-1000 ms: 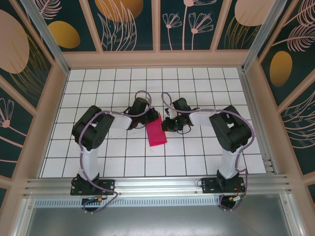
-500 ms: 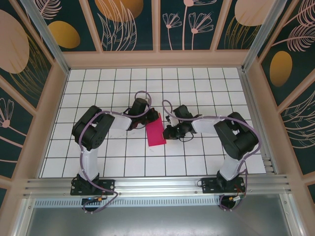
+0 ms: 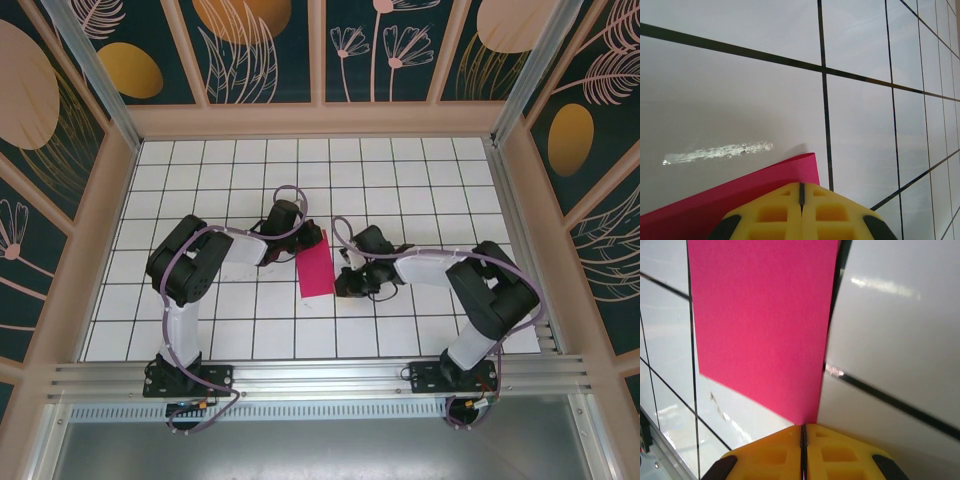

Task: Fold a paper plane with a square sheet of paper (pick it up from the middle)
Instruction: First fold in half a square sheet of paper at the center of the table, then rotate the square sheet of paper at the center of the table.

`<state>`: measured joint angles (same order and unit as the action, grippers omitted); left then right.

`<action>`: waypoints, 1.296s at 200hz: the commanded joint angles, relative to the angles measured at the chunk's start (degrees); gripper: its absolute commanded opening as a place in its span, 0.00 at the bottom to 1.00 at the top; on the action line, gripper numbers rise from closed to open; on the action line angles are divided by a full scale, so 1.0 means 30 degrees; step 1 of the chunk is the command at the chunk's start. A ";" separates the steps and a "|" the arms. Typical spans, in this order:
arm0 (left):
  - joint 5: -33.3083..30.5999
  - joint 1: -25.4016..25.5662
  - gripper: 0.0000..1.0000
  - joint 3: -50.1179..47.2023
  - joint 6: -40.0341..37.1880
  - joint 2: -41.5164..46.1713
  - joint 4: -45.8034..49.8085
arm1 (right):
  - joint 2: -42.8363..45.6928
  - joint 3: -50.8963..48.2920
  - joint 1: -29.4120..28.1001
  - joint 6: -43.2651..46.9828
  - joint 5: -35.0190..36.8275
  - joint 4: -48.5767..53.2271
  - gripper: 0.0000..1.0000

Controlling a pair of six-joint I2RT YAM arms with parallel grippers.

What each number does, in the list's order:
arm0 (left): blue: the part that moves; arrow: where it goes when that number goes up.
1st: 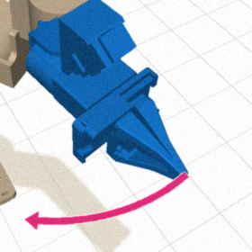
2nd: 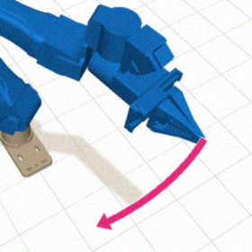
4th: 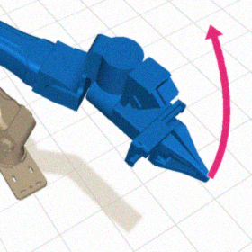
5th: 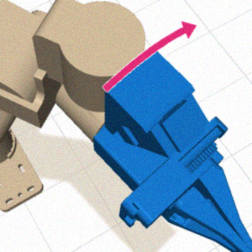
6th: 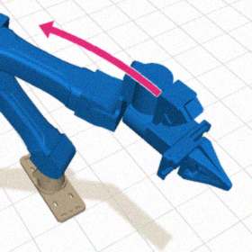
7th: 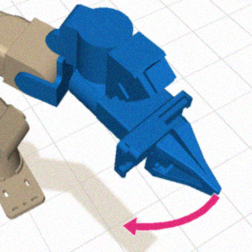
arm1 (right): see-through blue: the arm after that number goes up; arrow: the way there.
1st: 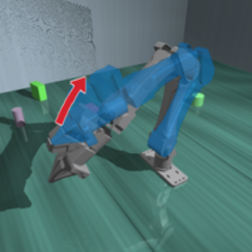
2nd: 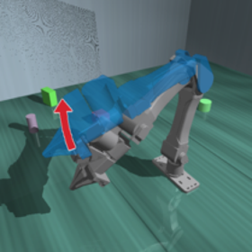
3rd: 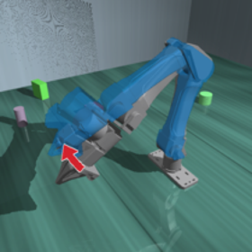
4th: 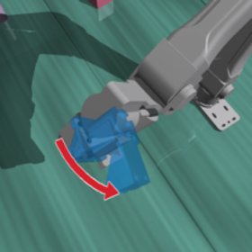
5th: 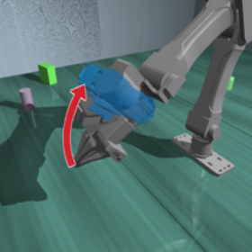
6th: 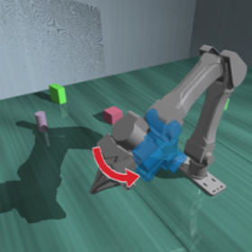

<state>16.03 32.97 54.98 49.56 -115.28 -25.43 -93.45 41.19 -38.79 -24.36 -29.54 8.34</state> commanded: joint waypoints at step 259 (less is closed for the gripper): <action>0.0017 0.0288 0.32 -0.4997 0.1833 0.7600 0.2698 | -0.6542 0.9235 0.1776 -0.2622 0.9330 0.1895 0.10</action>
<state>14.98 31.97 40.53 53.80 -92.73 -16.23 -117.69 75.02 -35.81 -27.38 -11.44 10.17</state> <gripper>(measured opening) 0.318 0.092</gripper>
